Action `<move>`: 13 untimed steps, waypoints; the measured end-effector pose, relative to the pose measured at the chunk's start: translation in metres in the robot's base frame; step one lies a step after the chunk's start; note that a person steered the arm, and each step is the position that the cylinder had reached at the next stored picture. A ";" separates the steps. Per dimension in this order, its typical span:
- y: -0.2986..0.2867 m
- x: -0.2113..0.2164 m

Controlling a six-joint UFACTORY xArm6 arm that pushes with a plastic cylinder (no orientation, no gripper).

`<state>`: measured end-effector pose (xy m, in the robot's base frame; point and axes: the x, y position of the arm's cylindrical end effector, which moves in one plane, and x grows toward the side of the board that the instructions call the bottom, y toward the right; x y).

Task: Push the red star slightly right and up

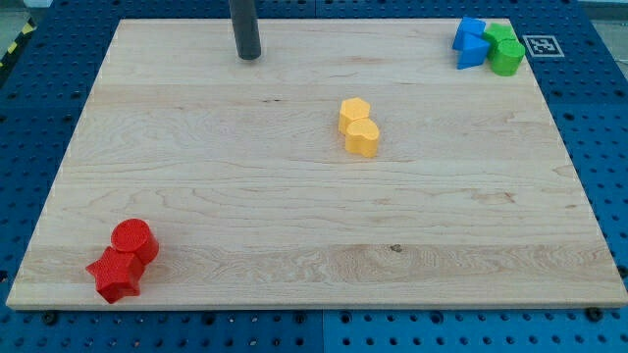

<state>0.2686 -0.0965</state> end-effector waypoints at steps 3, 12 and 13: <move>-0.123 0.028; -0.056 0.346; -0.056 0.346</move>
<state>0.6147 -0.1529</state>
